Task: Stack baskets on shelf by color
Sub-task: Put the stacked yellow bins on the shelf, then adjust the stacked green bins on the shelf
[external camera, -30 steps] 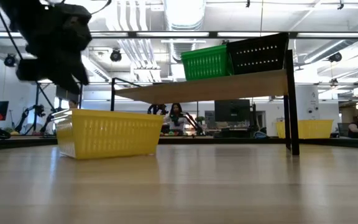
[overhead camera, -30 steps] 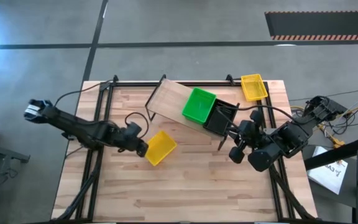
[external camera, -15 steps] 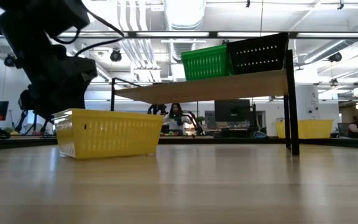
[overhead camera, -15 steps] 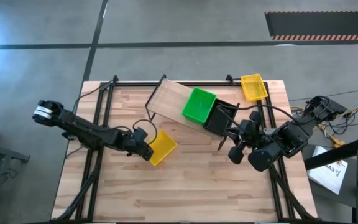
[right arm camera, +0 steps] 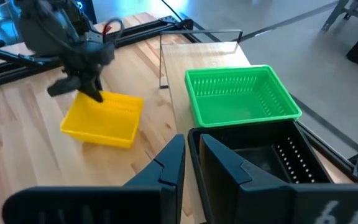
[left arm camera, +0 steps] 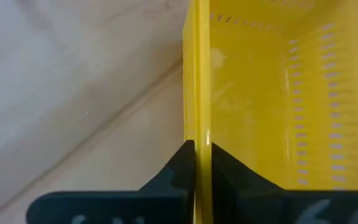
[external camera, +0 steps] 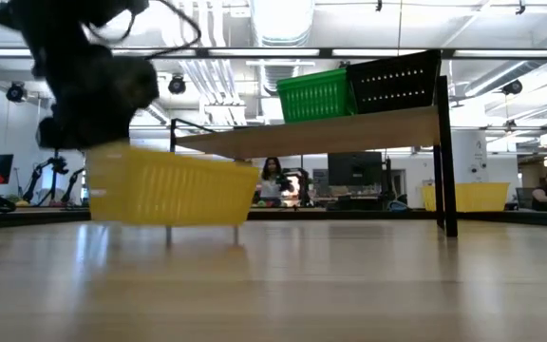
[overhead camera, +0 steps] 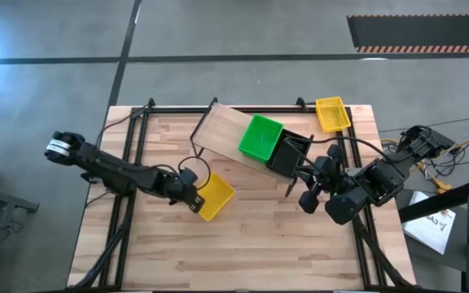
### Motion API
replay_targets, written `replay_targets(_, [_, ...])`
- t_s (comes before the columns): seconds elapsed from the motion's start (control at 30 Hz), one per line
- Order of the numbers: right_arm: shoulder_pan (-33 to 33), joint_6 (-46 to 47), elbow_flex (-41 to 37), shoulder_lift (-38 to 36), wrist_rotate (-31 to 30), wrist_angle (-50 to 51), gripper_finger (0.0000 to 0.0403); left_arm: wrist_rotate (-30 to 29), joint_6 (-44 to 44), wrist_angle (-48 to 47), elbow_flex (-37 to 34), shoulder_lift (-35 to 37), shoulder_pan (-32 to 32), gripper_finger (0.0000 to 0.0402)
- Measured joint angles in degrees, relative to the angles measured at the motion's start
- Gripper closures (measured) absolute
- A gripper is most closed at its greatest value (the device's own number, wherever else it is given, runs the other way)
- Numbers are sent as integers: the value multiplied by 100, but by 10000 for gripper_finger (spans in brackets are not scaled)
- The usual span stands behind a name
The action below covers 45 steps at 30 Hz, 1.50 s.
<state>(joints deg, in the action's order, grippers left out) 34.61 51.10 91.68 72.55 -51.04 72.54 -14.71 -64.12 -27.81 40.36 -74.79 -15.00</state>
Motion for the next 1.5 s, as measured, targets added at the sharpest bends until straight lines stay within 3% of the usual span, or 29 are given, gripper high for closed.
replay_targets(0.23, [61, -35, 52, -91, 182, 99, 360, -98, 4, -1329, 1464, 780, -44, 399])
replay_targets(0.4, [116, -12, 52, -208, 170, 299, 360, -1539, 123, -2017, 2753, 1034, 137, 400])
replay_targets(0.47, [116, -10, 52, -256, 104, 343, 360, -1669, 391, -2255, 3100, 1022, 535, 400])
replay_targets(0.57, [116, -22, 52, -279, -67, 373, 360, -1422, 973, -2338, 3377, 861, 1451, 401])
replay_targets(0.7, [115, 1, 52, -280, -138, 373, 360, -401, 1702, -2356, 3513, 498, 2832, 401])
replay_targets(0.83, [127, 225, 52, -280, -58, 373, 360, 500, 2277, -2229, 3598, 15, 3599, 401])
replay_targets(1.17, [191, 611, 47, -280, 2, 386, 360, 837, 2549, -2037, 3746, -832, 3849, 392])
replay_targets(1.5, [190, 968, 44, -262, -157, 386, 360, 847, 2549, -1587, 3765, -885, 3853, 274])
